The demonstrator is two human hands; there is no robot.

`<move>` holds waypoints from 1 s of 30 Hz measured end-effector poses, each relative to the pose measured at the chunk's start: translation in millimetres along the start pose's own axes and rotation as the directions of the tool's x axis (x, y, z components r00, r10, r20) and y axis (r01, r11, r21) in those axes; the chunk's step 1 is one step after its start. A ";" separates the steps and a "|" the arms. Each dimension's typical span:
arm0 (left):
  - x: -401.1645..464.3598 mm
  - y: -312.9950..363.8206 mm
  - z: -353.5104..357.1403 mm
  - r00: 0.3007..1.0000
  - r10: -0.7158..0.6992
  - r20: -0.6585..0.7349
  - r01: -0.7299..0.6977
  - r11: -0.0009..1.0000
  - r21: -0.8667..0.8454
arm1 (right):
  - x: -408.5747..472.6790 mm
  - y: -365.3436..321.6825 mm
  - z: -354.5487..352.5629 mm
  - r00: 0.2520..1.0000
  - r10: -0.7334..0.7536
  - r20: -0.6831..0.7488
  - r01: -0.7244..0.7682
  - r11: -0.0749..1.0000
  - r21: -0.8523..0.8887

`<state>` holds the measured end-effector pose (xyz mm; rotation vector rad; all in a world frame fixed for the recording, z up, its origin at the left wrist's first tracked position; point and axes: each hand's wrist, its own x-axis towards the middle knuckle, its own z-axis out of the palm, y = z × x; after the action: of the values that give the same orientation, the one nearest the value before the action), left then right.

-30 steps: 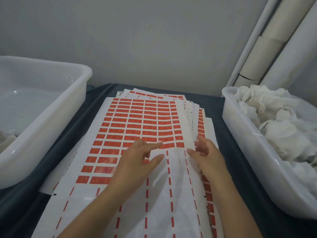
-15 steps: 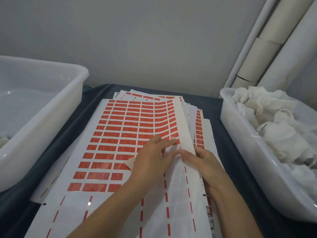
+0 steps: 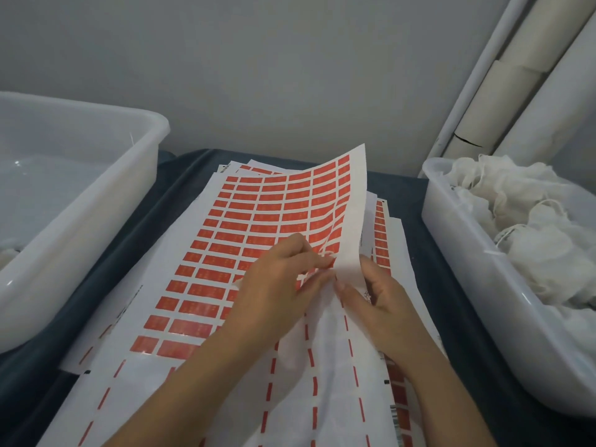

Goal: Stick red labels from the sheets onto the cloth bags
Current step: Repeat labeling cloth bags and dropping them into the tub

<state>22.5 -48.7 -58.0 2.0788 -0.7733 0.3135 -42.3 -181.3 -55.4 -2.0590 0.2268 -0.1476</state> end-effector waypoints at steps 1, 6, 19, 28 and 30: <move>-0.3 0.2 -1.7 1.000 -0.001 0.009 0.001 1.000 -0.008 | -0.3 0.1 0.5 1.000 -0.010 0.009 0.010 1.000 -0.012; 0.3 -3.0 -5.2 0.991 -0.120 0.060 0.129 0.972 -0.194 | -0.8 0.4 1.2 1.000 -0.015 0.026 0.016 1.000 -0.025; 0.4 -0.6 -4.3 0.945 -0.249 -0.213 0.232 0.967 -0.103 | 6.3 4.7 -2.7 0.998 0.030 -0.054 -0.028 0.999 0.030; -13.2 11.8 -26.8 0.935 -0.233 -0.268 0.136 0.932 -0.336 | 8.3 4.3 -1.1 0.938 0.030 -0.345 -0.082 0.988 -0.135; -19.3 12.3 -26.7 0.959 -0.124 -0.254 0.053 0.961 -0.271 | 5.4 -2.6 -3.9 0.970 0.148 -0.192 -0.129 0.986 0.108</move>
<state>1.4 -24.5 -43.6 1.7704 -0.5239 0.4107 -37.6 -184.6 -51.3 -1.9266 0.4774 -0.2744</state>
